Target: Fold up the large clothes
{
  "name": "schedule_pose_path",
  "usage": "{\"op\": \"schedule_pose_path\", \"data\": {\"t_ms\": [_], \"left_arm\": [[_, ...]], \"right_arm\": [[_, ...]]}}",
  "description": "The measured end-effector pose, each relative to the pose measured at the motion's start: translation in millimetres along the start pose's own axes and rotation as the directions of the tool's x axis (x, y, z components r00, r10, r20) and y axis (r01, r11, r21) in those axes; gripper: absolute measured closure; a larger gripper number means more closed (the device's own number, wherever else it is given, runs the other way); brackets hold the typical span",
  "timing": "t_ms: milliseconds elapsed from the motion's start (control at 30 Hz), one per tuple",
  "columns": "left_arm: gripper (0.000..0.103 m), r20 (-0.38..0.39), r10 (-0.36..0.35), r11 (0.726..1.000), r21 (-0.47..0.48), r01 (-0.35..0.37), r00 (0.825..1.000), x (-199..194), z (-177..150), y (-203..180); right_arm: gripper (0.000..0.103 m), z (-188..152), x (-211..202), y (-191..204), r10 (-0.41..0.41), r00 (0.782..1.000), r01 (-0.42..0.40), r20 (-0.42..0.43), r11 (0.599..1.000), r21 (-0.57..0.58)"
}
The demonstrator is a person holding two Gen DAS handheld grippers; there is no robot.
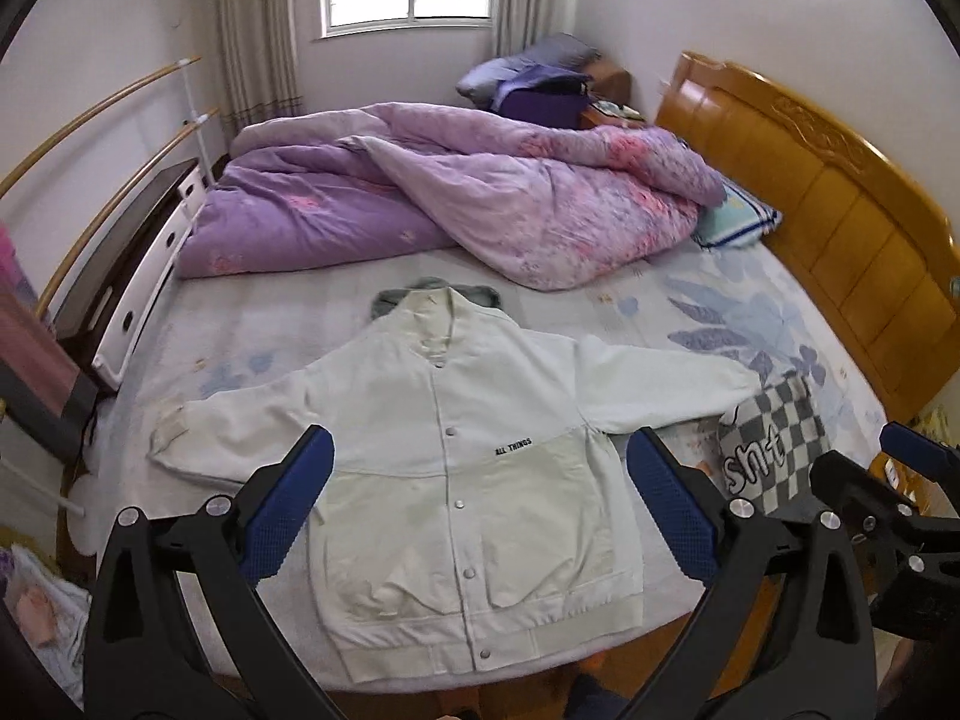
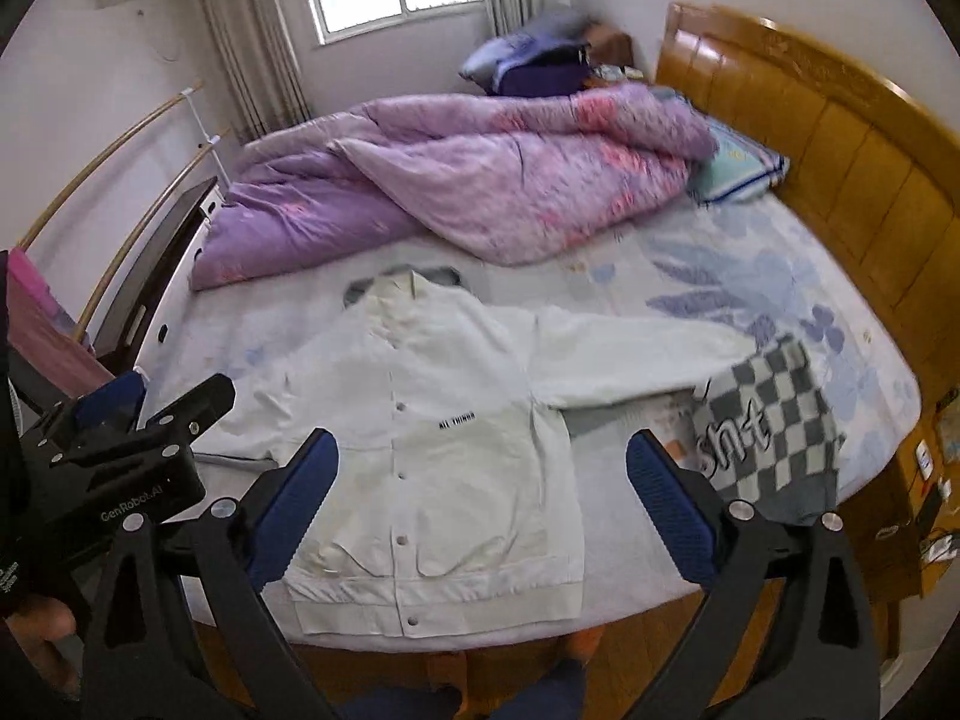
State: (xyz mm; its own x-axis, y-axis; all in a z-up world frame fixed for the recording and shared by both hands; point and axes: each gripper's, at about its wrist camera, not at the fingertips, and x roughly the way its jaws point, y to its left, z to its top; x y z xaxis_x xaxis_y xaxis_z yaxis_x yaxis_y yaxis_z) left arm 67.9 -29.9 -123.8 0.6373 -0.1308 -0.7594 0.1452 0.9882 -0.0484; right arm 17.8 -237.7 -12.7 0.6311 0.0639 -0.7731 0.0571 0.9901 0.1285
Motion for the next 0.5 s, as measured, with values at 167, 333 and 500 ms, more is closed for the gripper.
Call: {"op": "schedule_pose_path", "data": {"t_ms": [167,333,500], "left_arm": [[0.005,0.012,0.001,0.997,-0.083,0.000,1.000,-40.2,15.7,21.3],[0.005,0.066,0.000,0.999,-0.045,0.003,0.998,-71.9,24.6,16.5],[0.005,0.105,-0.015,1.000,-0.019,0.017,0.994,-92.1,30.7,7.9]], "right_arm": [[0.009,16.5,-30.1,18.7,0.003,1.000,-0.002,0.030,0.999,-0.036],[0.009,27.8,-48.6,27.9,-0.001,0.998,0.004,0.060,0.999,-0.045],[0.009,31.4,-61.6,30.0,-0.007,0.997,0.010,0.078,0.999,-0.037]]}}
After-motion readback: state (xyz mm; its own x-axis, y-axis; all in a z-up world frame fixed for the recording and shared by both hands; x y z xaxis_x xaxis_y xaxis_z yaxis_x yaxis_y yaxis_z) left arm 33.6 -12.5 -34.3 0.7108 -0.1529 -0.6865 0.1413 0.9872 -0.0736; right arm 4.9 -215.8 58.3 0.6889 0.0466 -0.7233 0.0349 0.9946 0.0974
